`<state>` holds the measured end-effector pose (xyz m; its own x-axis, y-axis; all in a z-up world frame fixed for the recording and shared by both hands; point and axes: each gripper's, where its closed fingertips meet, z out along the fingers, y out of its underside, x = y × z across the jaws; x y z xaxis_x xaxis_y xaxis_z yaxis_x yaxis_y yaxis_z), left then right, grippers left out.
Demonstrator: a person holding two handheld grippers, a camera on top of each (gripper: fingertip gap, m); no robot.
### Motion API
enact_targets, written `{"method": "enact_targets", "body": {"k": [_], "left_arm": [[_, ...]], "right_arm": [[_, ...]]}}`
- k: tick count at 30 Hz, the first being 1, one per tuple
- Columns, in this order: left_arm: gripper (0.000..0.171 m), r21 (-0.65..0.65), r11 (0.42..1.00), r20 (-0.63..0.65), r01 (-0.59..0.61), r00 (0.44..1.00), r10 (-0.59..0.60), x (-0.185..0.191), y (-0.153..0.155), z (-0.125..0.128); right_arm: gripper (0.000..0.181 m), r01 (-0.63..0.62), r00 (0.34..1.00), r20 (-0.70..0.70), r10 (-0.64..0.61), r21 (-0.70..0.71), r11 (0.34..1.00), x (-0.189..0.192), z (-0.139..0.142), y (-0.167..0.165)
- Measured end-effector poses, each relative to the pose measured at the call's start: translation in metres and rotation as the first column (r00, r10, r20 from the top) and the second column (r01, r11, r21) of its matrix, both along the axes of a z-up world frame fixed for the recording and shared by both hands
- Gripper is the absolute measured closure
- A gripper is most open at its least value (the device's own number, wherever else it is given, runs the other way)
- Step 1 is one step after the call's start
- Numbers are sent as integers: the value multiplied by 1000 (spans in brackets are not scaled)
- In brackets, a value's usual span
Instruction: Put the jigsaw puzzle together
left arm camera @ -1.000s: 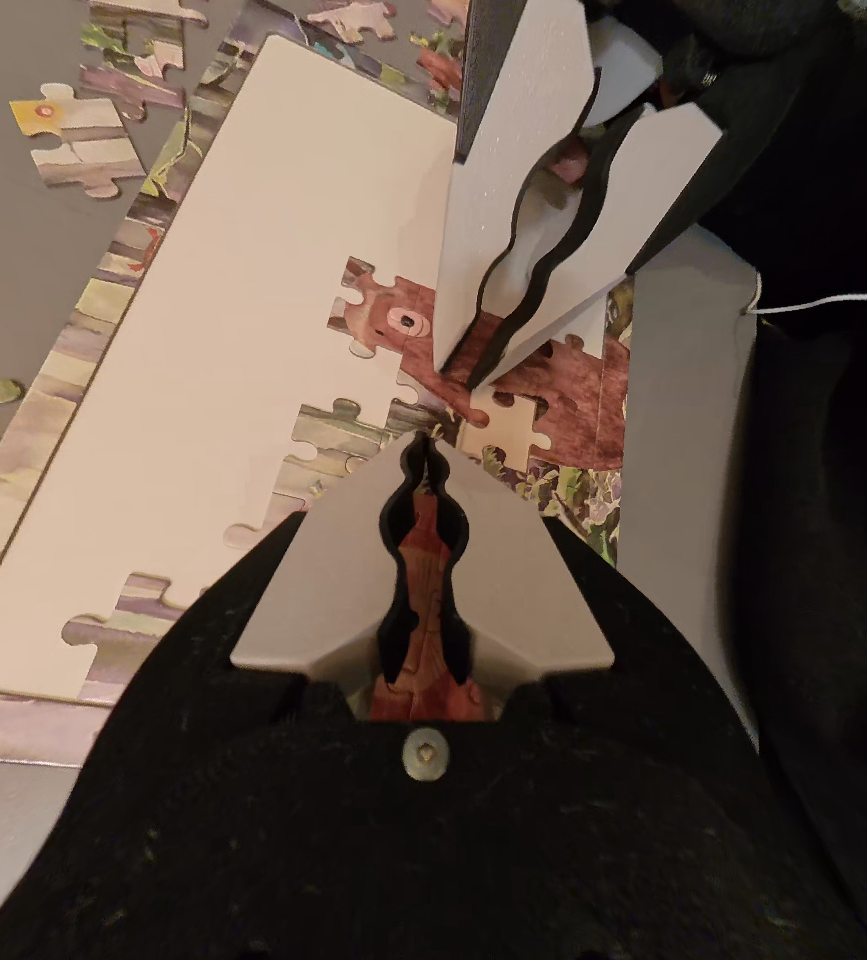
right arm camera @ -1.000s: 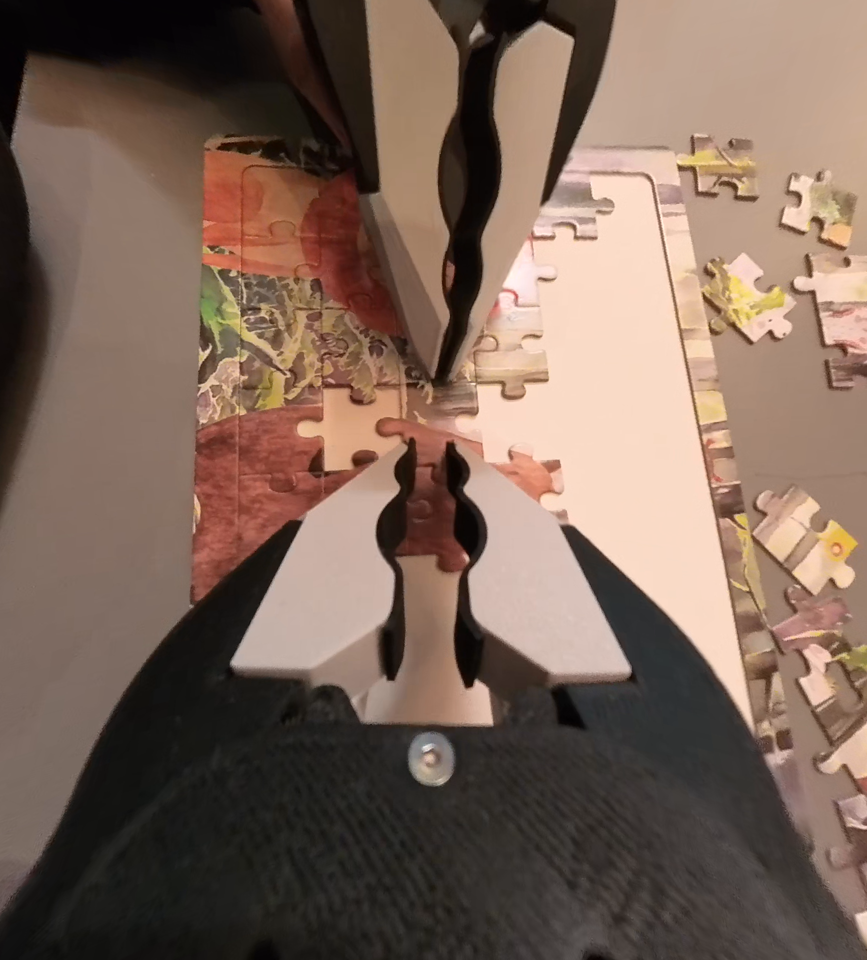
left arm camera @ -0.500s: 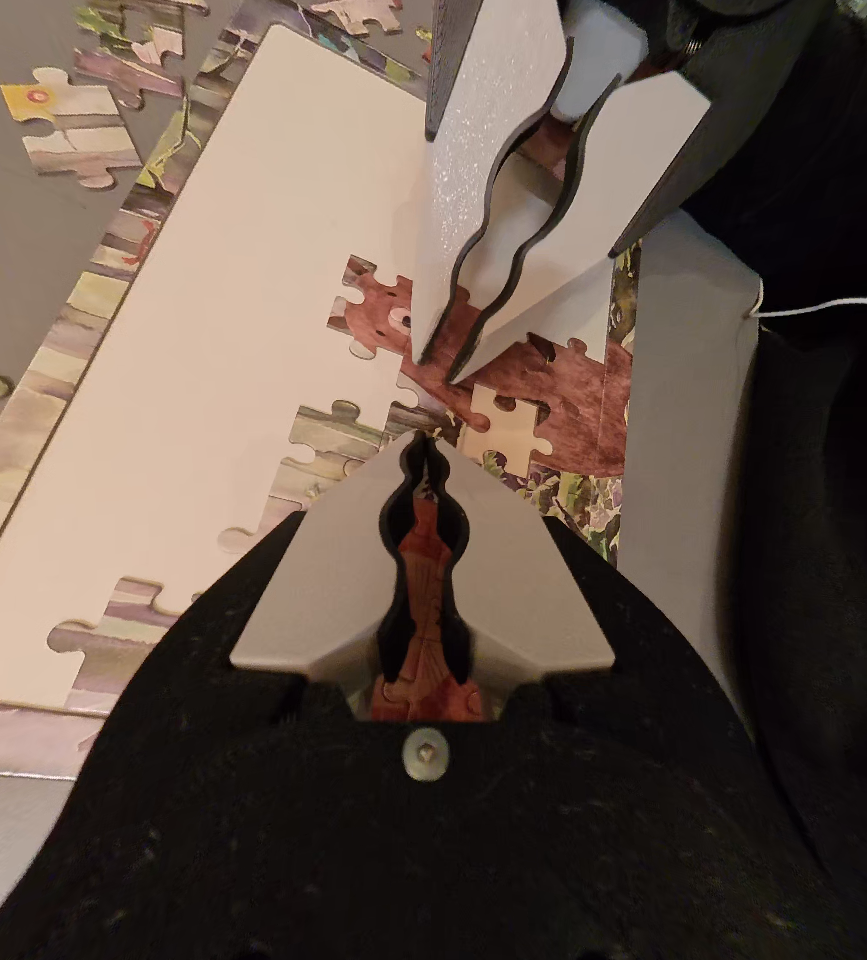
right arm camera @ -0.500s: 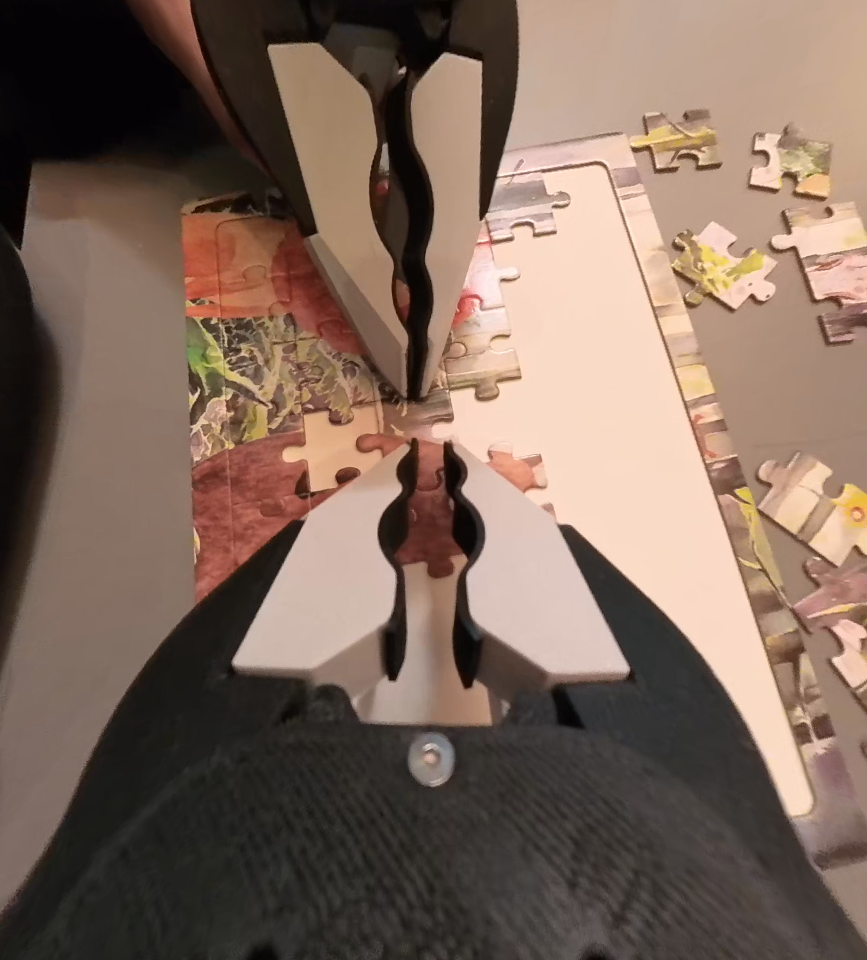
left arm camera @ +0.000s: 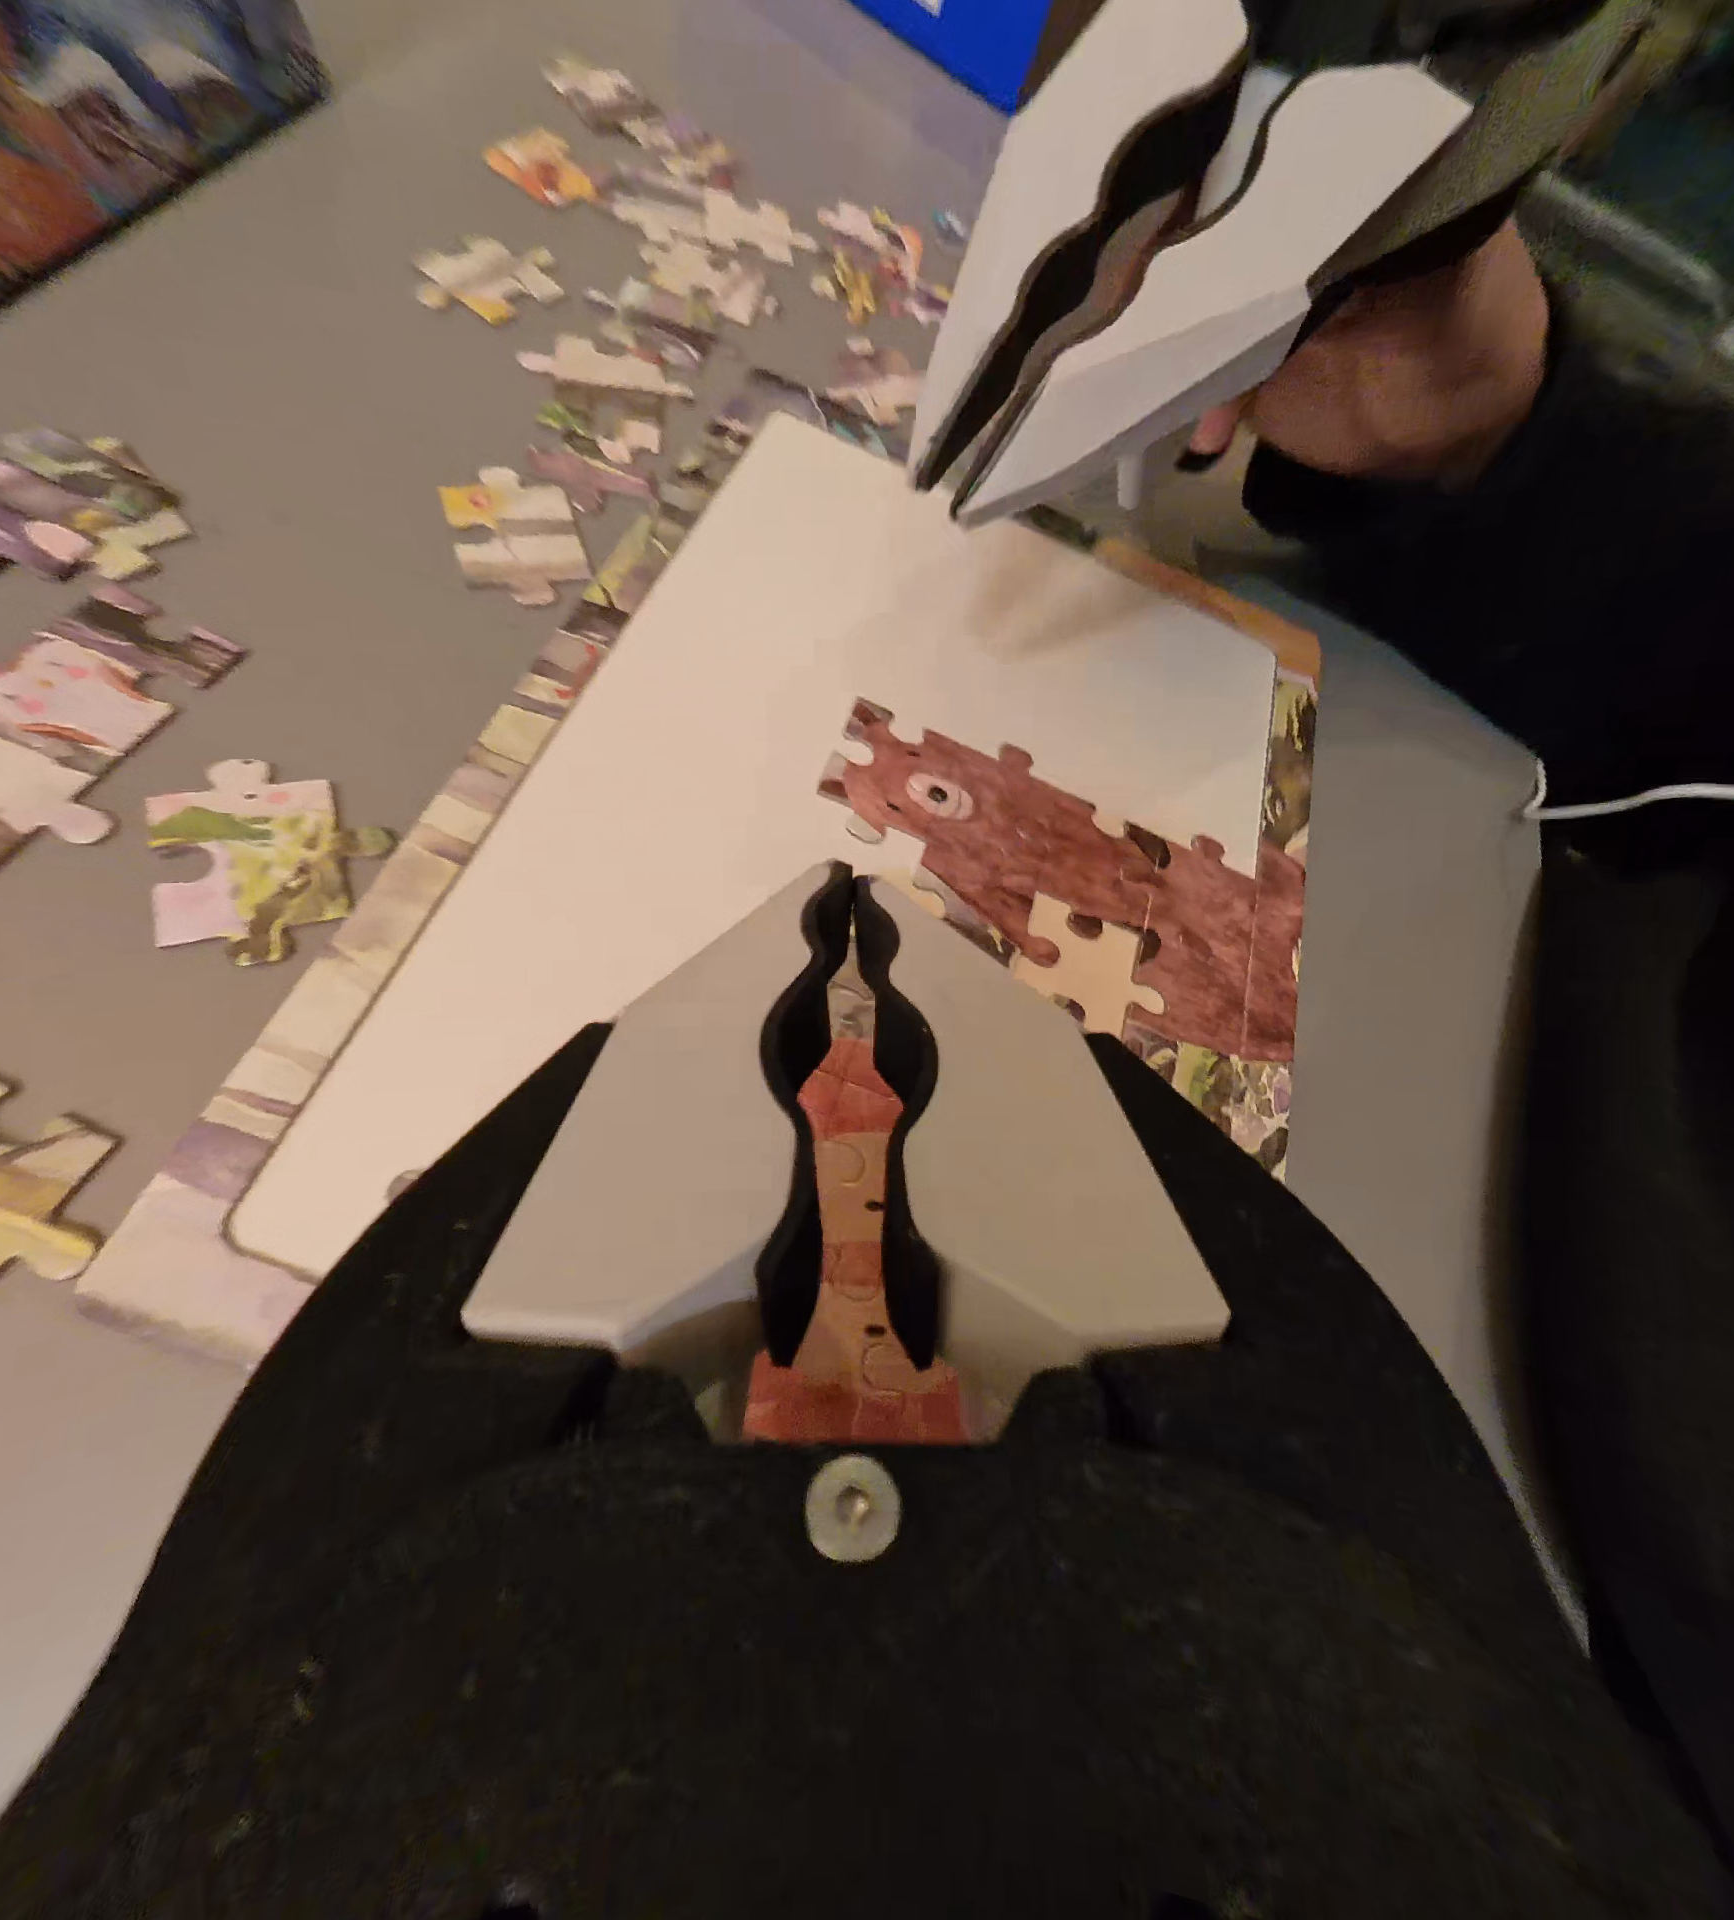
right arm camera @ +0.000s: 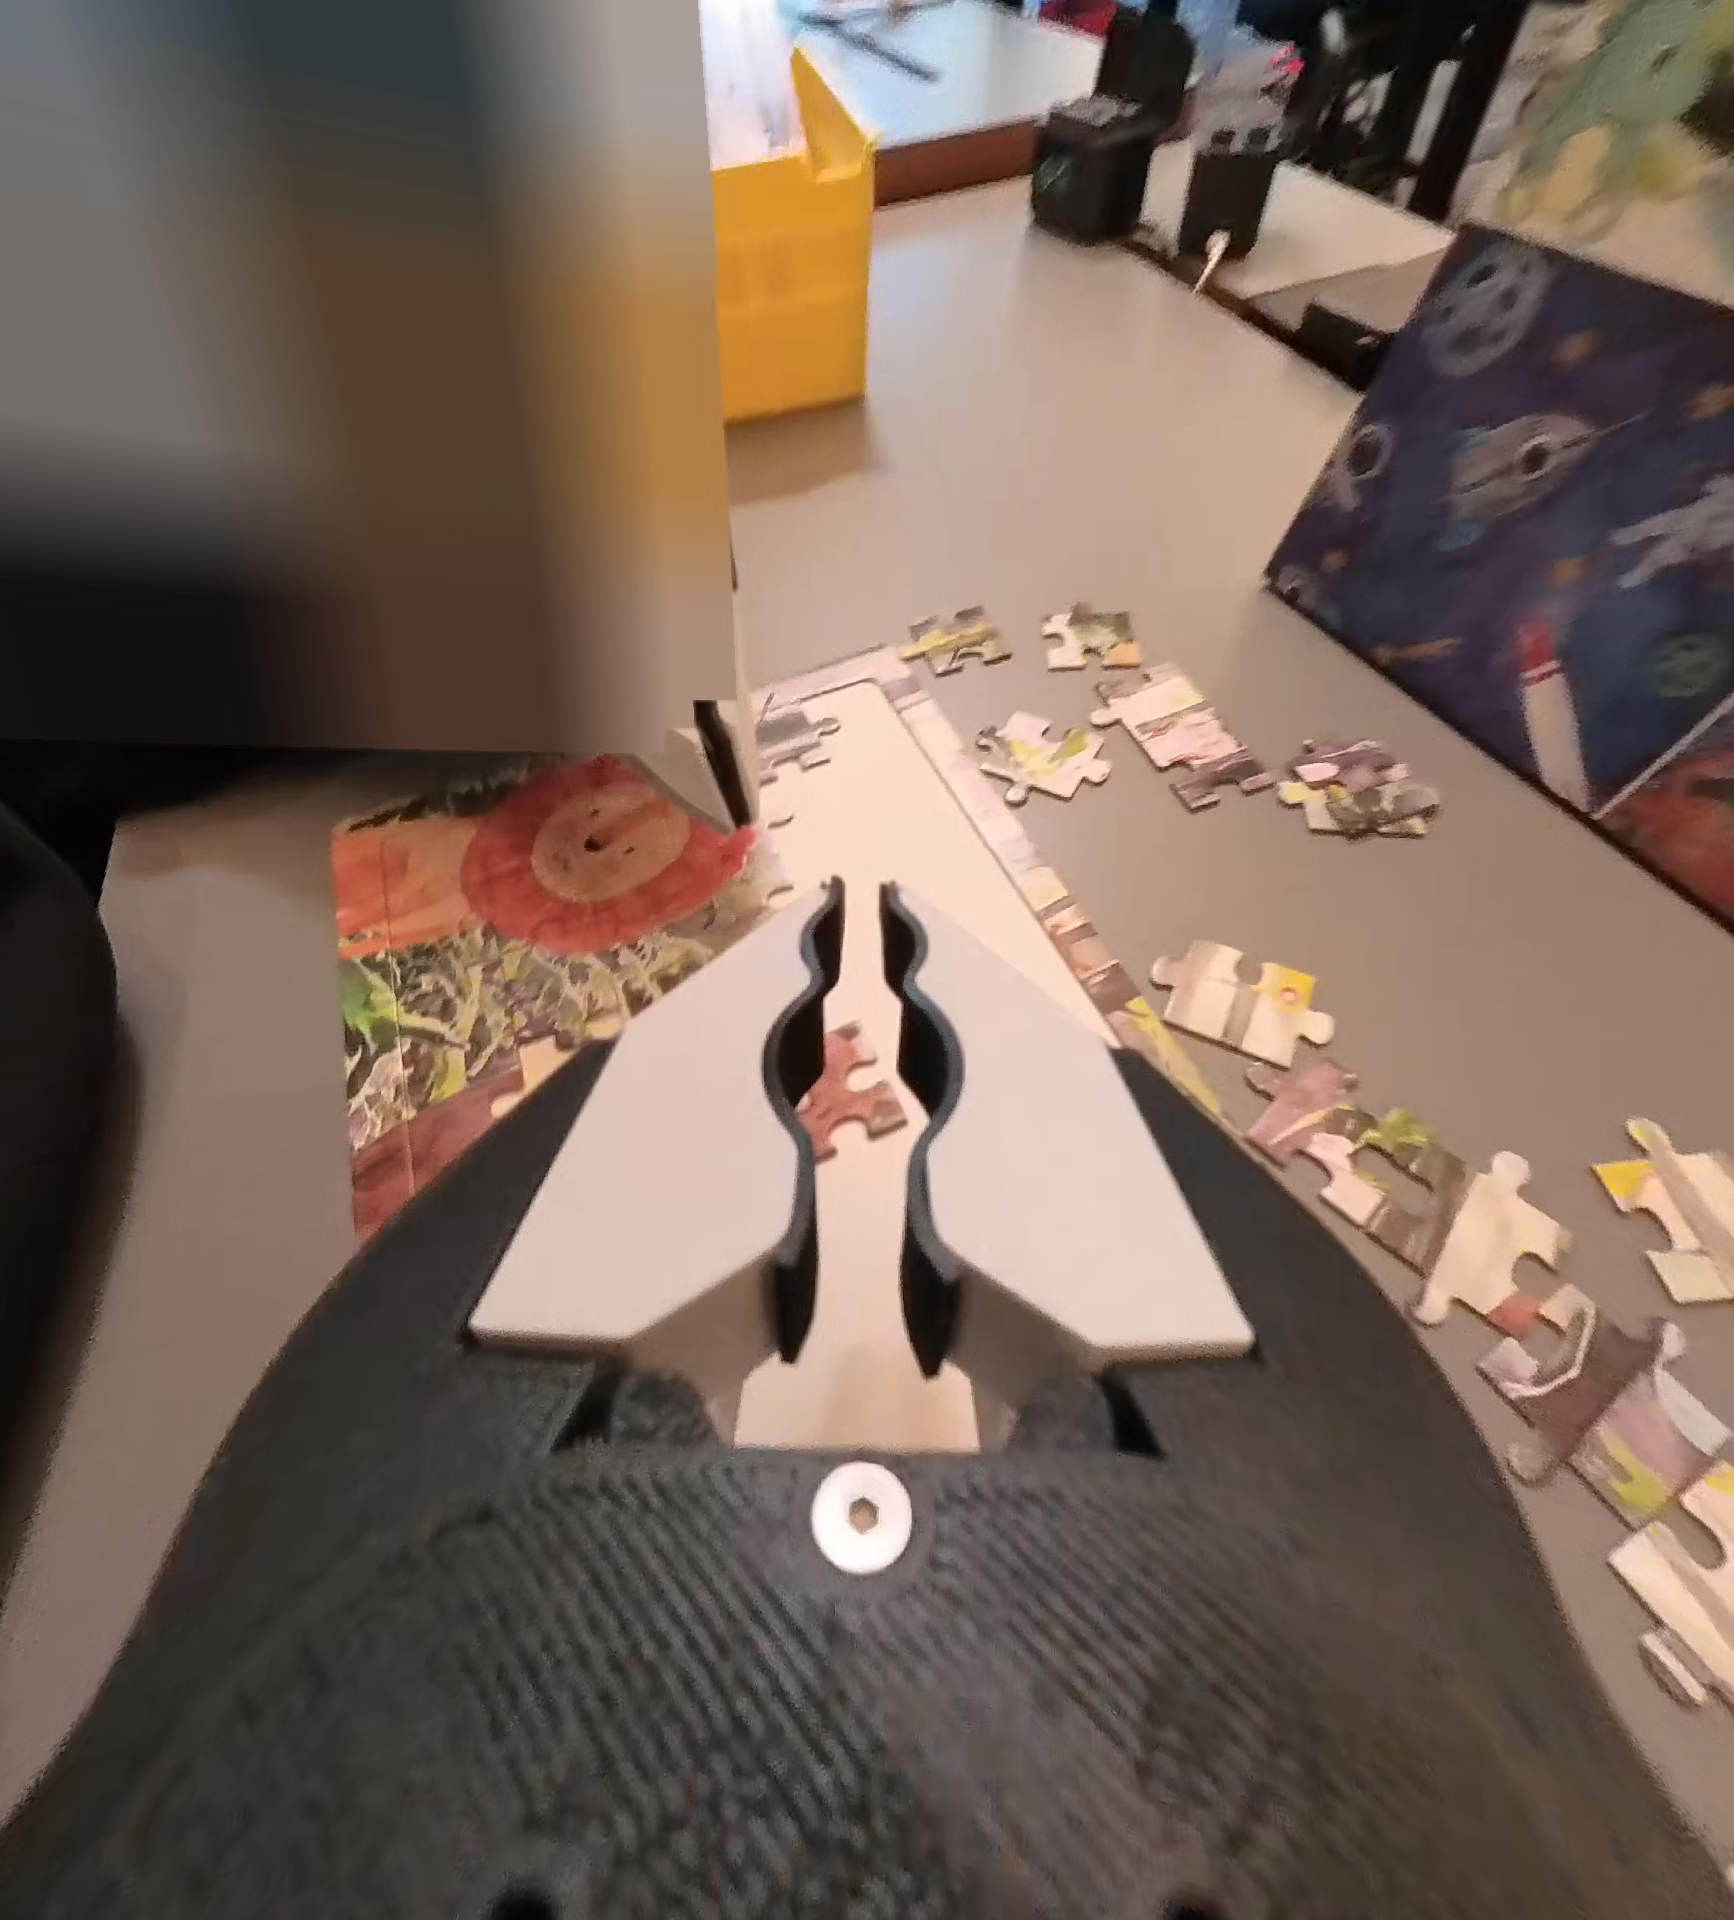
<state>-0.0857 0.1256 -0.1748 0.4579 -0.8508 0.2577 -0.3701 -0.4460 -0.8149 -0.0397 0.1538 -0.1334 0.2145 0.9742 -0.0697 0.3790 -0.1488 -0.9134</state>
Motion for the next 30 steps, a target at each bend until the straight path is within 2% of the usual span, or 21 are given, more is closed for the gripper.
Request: {"method": "enact_targets", "body": {"k": [5,9,30], "left_arm": [[171,28,994,62,-105,993,103,-15,16,13],[171,51,985,37,-162,986,161,-26,25,11],[171,64,981,43,-183,983,180,-29,28,13]], "right_arm": [[174,45,995,-89,-49,-53,998,7,12,9],[173,59,991,-112,-66,-64,996,10,16,12],[172,132,976,-176,-131,-8,991,21,34,21]]}}
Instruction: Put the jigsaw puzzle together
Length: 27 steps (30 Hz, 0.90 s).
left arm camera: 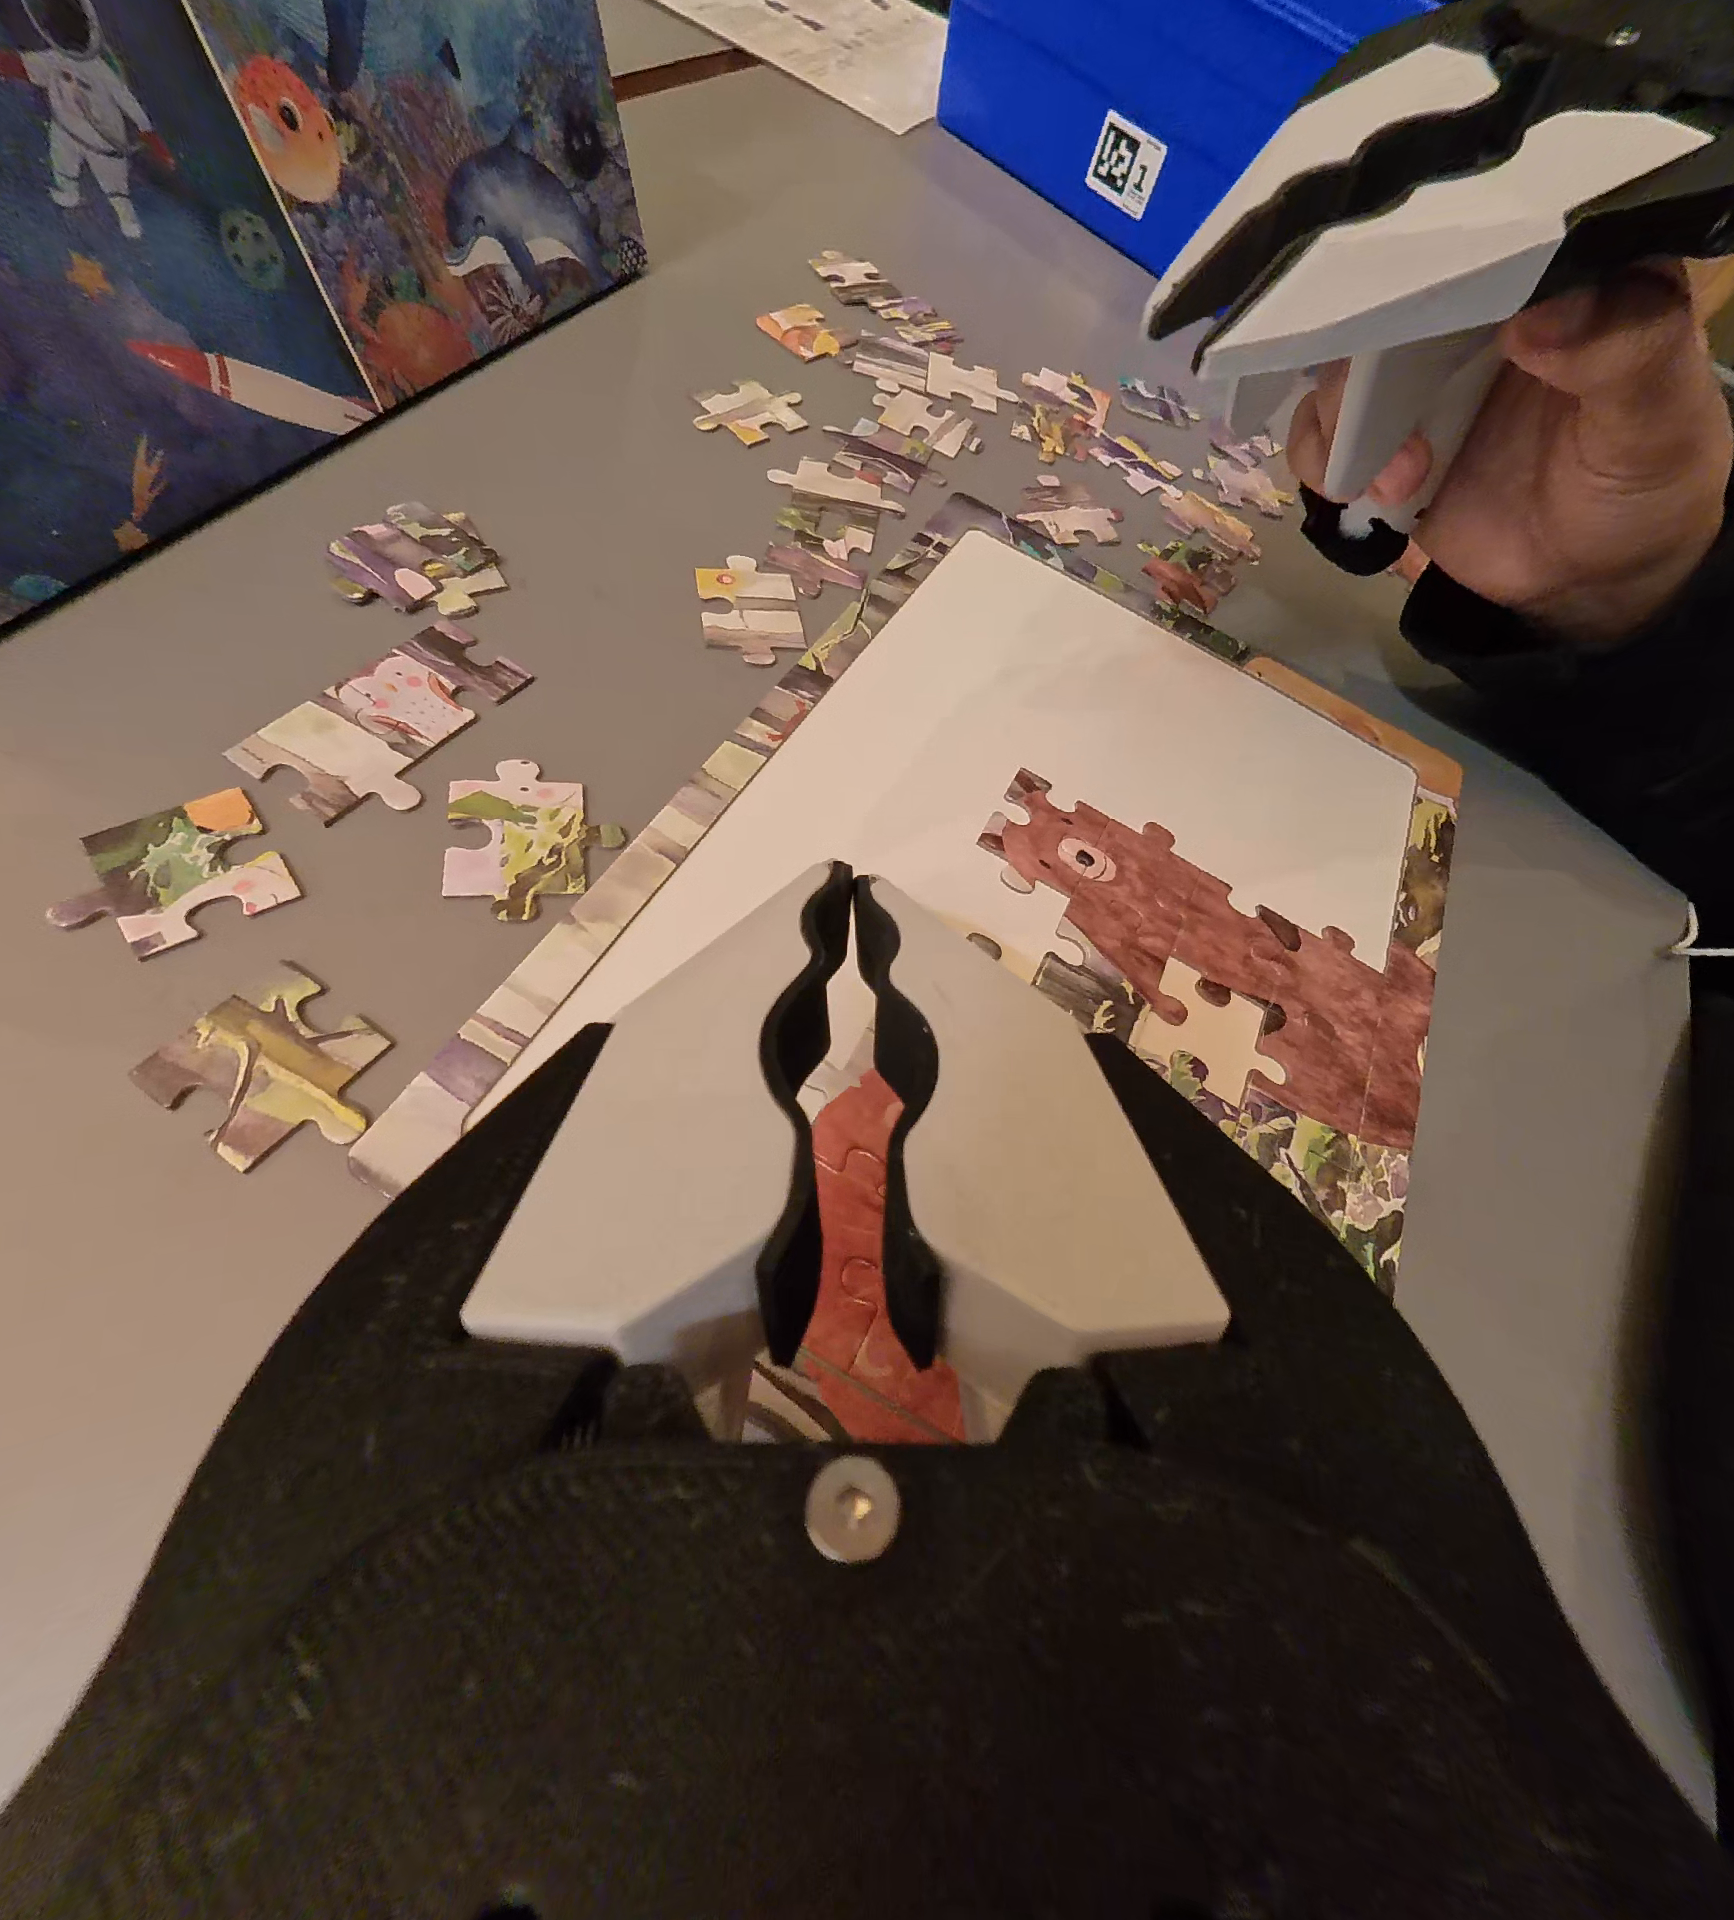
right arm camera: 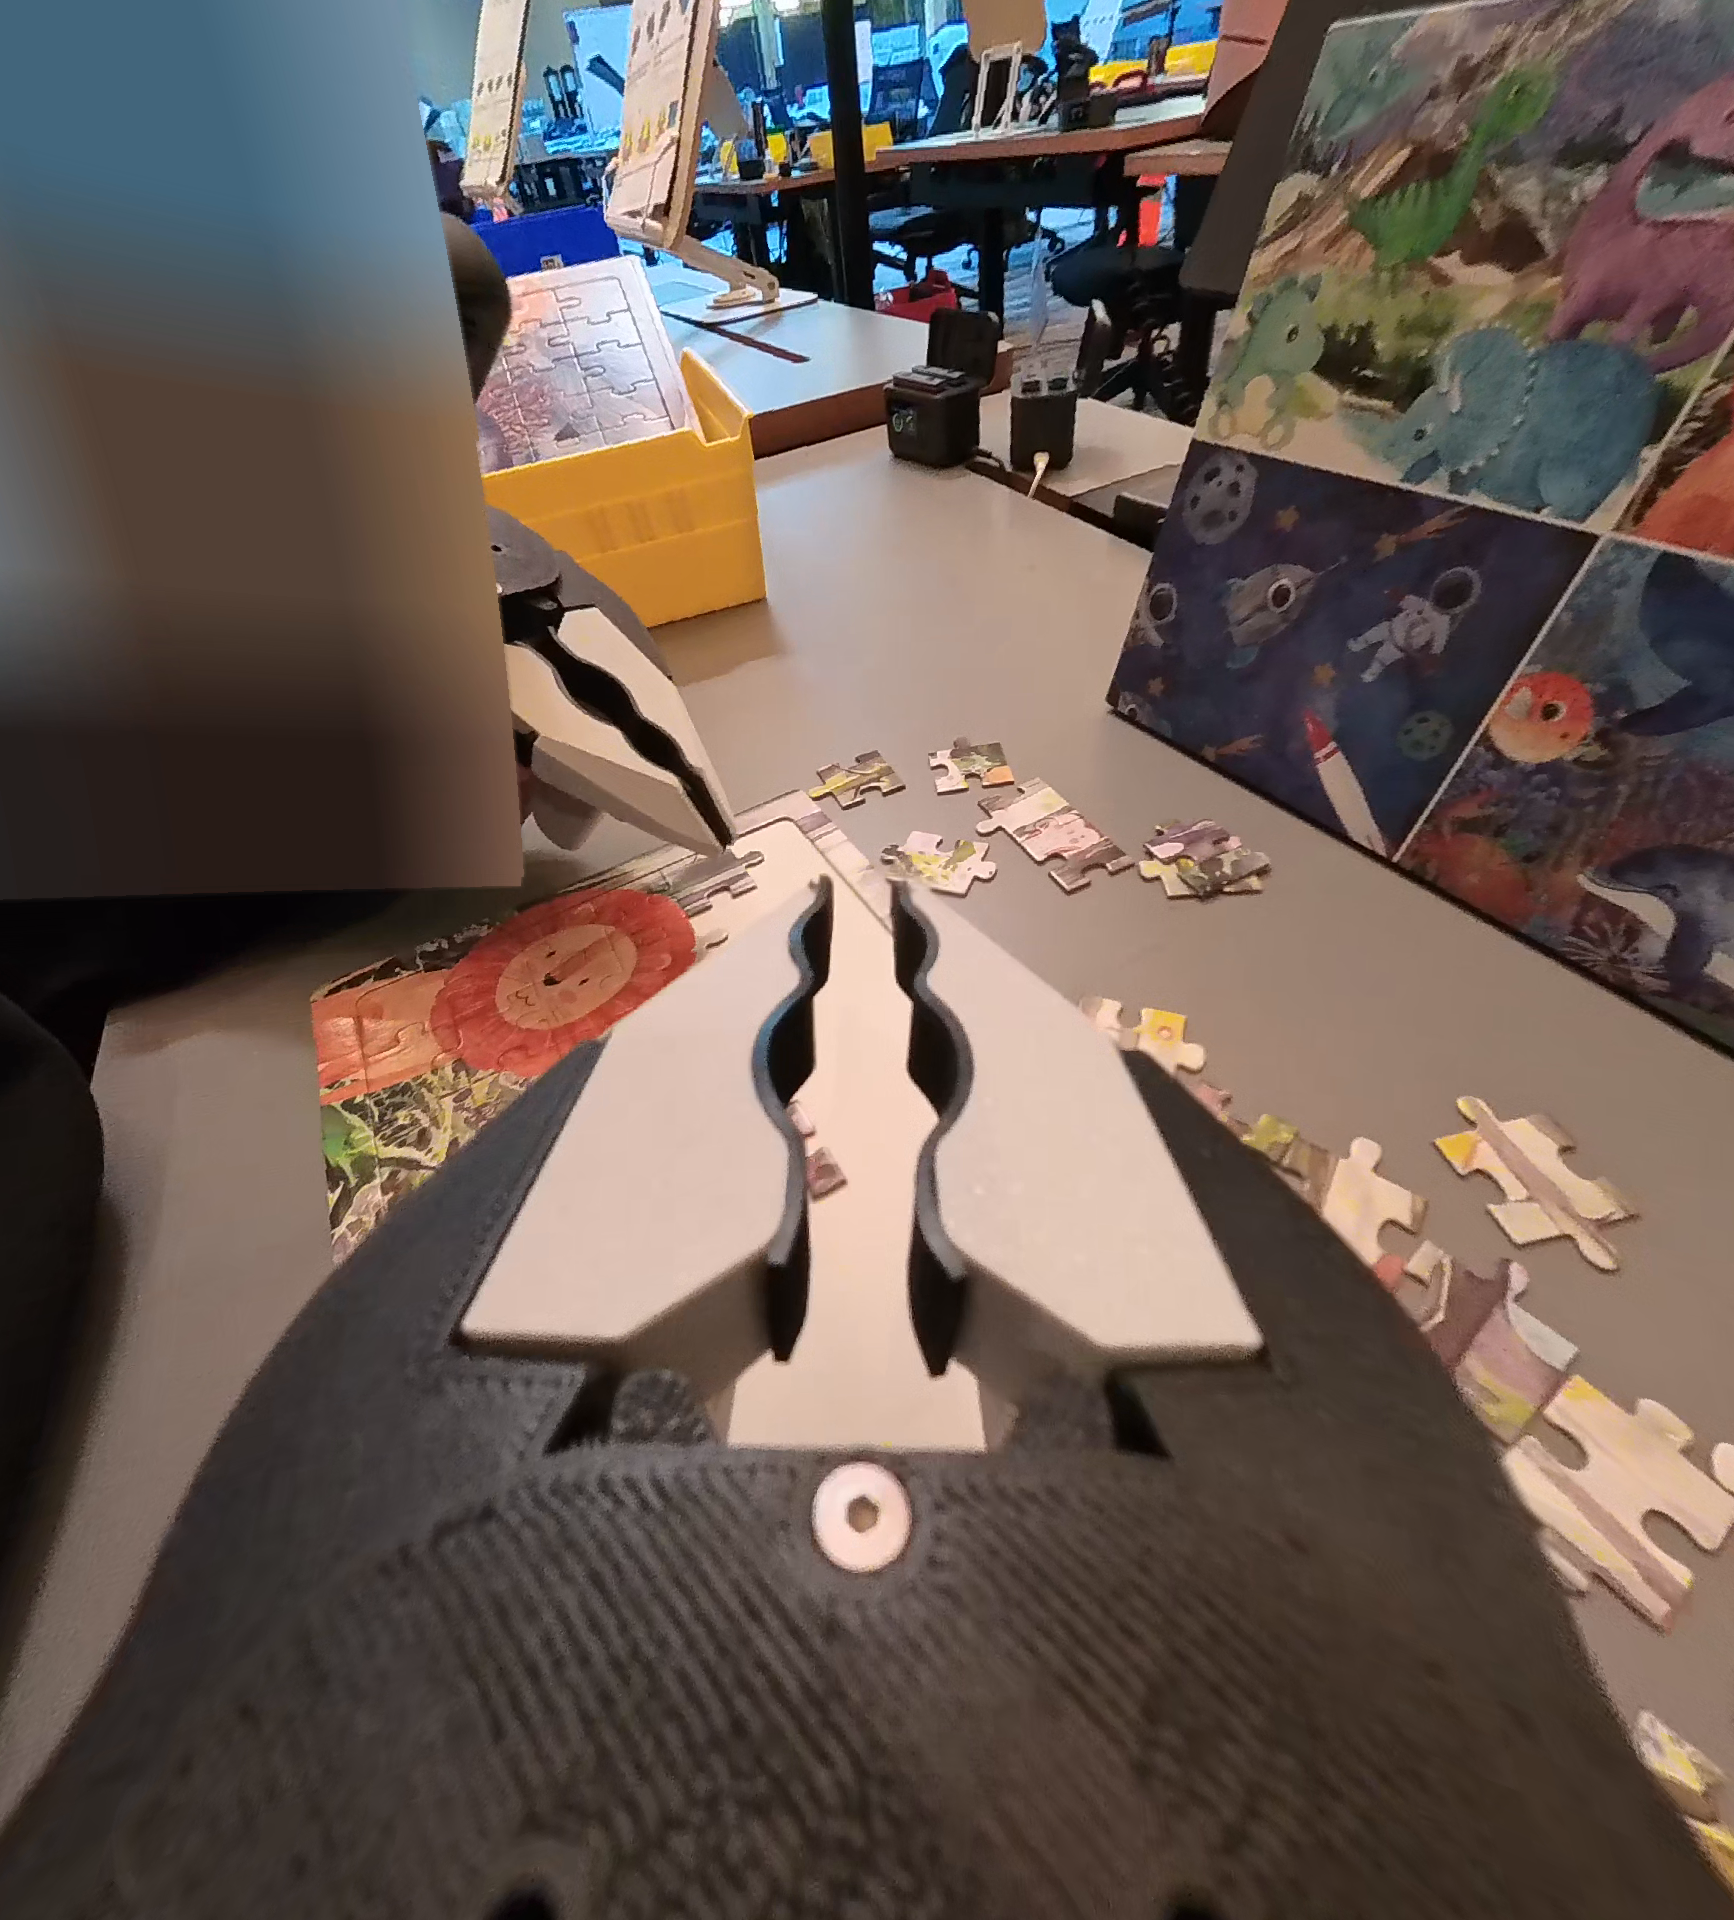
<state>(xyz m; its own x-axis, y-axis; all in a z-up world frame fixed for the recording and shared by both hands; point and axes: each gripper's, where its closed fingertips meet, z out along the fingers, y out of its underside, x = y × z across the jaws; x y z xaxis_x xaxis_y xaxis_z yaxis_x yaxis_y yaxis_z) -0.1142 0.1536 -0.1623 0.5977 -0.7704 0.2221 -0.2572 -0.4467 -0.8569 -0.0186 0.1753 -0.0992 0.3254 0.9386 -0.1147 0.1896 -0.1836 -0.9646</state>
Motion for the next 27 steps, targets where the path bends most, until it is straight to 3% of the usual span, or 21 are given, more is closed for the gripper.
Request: {"method": "enact_targets", "body": {"k": [9,11,13,18,20,23,27], "left_arm": [[171,10,1000,12,-12,1000,11,-2,1,3],[171,13,1000,12,-11,1000,11,-2,1,3],[171,13,1000,12,-10,1000,10,-2,1,3],[171,20,1000,20,-14,1000,13,-2,2,5],[171,19,1000,22,-13,1000,13,-2,2,6],[171,20,1000,18,-12,1000,11,-2,2,5],[171,15,1000,8,-5,1000,4,0,1,2]], "right_arm": [[171,190,982,-39,-186,112,975,47,21,29],[158,273,962,-21,-272,135,953,67,19,42],[144,389,919,-10,-394,192,901,94,22,57],[141,662,737,-107,-668,318,679,181,40,78],[139,708,697,-161,-699,311,634,206,45,78],[137,718,696,-203,-689,242,653,216,46,76],[137,669,743,-186,-643,233,706,198,42,73]]}}
